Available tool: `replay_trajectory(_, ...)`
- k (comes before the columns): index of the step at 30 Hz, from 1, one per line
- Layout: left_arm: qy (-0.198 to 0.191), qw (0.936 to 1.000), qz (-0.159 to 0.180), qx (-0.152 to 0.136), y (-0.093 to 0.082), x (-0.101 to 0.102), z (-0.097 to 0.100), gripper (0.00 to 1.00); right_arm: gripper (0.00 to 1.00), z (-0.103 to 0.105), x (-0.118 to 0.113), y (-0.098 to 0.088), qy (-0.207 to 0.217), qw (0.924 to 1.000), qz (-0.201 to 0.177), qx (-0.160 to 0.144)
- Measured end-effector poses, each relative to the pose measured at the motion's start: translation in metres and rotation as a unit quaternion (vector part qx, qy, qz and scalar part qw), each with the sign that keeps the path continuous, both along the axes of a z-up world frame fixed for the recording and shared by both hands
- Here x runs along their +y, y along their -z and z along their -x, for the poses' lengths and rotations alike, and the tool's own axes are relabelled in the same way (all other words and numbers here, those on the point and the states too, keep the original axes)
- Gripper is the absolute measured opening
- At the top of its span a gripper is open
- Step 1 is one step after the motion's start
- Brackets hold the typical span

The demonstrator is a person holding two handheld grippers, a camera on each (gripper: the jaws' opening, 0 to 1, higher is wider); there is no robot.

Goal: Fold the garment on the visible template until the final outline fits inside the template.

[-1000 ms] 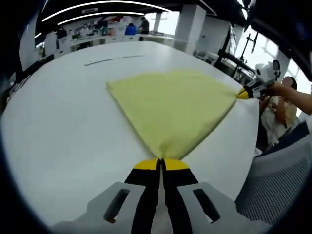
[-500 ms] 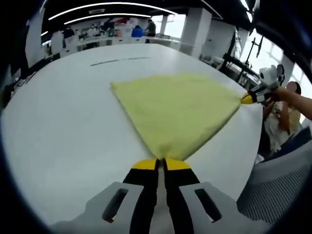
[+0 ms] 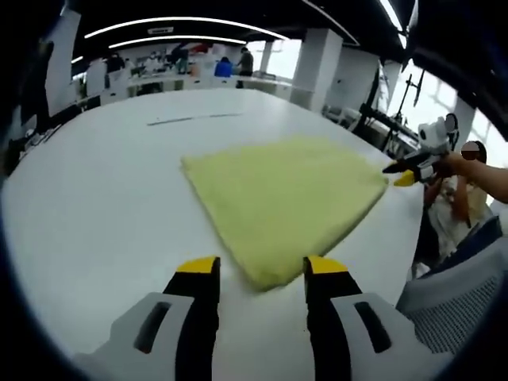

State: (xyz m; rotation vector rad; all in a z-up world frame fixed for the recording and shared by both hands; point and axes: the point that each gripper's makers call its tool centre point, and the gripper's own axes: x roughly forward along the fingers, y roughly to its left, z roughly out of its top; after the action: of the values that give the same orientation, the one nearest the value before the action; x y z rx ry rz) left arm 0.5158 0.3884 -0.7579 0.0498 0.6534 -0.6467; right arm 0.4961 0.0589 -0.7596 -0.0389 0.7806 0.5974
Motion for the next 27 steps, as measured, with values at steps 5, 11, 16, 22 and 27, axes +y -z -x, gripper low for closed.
replay_trajectory(5, 0.001, 0.9998, 0.004, -0.019, -0.012, -0.004, 0.0, 0.58, 0.78, -0.007, 0.001, -0.015, 0.022, 0.9994, -0.009, -0.023)
replay_trajectory(11, -0.022, 0.998, 0.05, -0.031, -0.031, -0.008, 0.002, 0.76, 0.85, -0.003, 0.016, -0.042, 0.023, 0.9966, -0.06, -0.051)
replay_trajectory(16, -0.027, 0.9976, 0.055, -0.034, -0.042, -0.005, 0.005, 0.91, 0.99, 0.002, 0.026, -0.062, 0.01, 0.9944, -0.067, -0.081)
replay_trajectory(22, -0.015, 0.9978, 0.049, -0.043, -0.054, -0.006, 0.012, 0.99, 0.99, 0.011, 0.038, -0.078, -0.01, 0.993, -0.073, -0.092)
replay_trajectory(27, -0.016, 0.9968, 0.06, -0.051, -0.063, -0.01, 0.018, 0.99, 0.99, 0.016, 0.043, -0.084, -0.014, 0.9919, -0.069, -0.105)
